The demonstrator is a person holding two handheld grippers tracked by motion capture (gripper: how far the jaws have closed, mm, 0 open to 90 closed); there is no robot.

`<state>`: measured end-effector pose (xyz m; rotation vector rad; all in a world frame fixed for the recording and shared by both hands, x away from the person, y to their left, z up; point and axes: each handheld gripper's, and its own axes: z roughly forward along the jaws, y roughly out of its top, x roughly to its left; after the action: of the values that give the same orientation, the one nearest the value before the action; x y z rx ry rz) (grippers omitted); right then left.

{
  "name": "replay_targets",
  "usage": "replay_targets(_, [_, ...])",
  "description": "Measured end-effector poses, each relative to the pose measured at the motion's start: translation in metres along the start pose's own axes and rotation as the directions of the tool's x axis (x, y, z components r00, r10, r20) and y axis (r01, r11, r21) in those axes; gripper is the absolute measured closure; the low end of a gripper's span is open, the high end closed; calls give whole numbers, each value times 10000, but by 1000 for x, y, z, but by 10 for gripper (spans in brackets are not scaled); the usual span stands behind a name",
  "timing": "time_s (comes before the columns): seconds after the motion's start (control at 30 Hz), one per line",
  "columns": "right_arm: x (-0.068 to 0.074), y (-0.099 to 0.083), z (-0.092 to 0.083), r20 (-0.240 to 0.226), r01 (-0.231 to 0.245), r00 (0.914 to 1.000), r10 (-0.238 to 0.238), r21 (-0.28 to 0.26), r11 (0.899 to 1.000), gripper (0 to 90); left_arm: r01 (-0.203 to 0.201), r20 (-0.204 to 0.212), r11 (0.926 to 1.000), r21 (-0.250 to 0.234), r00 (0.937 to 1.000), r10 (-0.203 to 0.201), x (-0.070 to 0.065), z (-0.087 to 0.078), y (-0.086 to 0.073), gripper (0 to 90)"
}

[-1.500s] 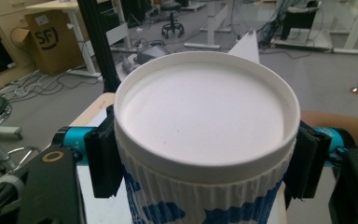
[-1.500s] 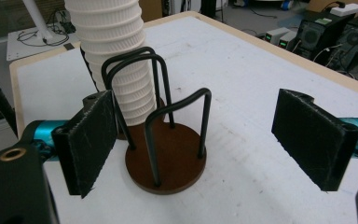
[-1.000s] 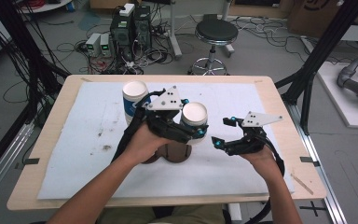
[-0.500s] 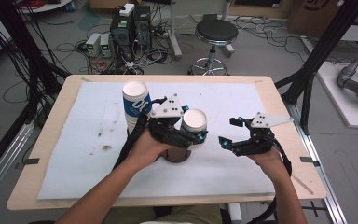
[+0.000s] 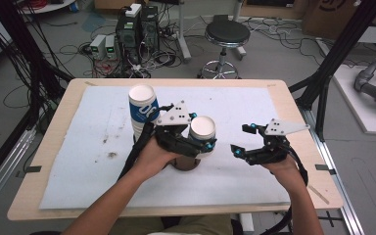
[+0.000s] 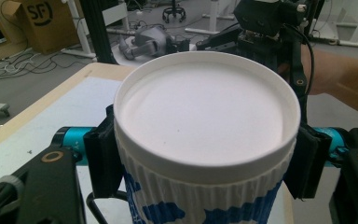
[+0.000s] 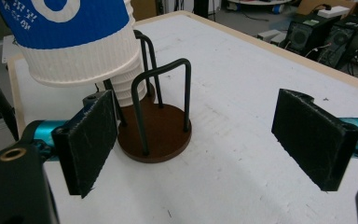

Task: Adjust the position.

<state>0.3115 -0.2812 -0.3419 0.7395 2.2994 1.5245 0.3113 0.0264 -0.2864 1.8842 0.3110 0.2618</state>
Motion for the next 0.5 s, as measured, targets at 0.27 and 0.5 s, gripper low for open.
replay_targets(0.27, [-1, 0, -1, -121, -78, 9999, 77, -52, 10000, 146, 155, -18, 9999, -55, 9999, -155, 5, -5, 0, 278])
replay_targets(0.5, [1, -1, -1, -230, -69, 9997, 62, -323, 9995, 146, 59, 62, 10000, -20, 10000, -59, 4, -7, 0, 278])
